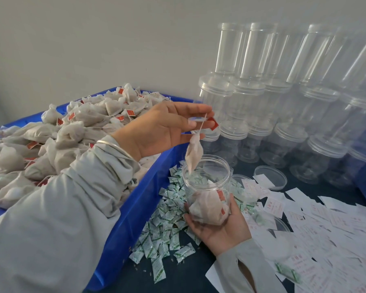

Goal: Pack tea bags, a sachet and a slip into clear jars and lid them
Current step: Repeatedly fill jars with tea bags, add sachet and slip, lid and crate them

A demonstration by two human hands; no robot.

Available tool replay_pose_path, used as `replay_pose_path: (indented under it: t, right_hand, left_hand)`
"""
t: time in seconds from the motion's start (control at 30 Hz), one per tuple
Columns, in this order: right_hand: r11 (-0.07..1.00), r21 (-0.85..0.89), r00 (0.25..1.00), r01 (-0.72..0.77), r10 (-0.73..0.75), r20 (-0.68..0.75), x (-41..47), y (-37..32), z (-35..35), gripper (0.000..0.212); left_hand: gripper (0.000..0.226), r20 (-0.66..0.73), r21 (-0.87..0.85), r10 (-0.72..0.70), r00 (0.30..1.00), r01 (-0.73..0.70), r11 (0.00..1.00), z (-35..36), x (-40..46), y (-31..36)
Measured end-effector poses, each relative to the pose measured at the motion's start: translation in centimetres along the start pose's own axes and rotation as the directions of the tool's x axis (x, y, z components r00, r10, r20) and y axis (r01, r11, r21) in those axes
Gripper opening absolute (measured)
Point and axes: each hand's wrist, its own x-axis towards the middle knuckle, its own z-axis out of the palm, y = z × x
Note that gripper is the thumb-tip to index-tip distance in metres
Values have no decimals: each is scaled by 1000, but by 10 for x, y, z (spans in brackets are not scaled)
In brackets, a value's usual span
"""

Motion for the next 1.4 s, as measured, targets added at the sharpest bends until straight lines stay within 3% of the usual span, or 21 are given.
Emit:
replay_pose_path:
  t: [0.43,0.67,0.97,1.2,1.3,1.4]
  right_hand:
    - [1000,-8,1000,-3,3,10,-1,0,0,70]
    - [1000,-4,1000,6,-6,29,1,0,-2,69]
    - [1000,4,998,16,-16,59,2,0,-4,66]
    - [1000,9,999,17,-17,51,1,0,-3,67]
    - [1000,8,999,18,-19,46,1,0,-2,66]
    - [1000,11,999,19,-20,39,0,0,-1,65]
  left_hand:
    - [46,201,63,-135,970,125,990,10,1,-15]
    - [48,161,150,-155,975,131,980,10,2,-14]
    - [45,35,253,-153,988,139,958,3,1,-9]
    - [33,-99,188,-60,993,78,979,-5,0,0]
    - [31,-281,188,-6,960,62,980,-11,3,4]
    - [31,-543,250,55,838,99,963,-25,6,7]
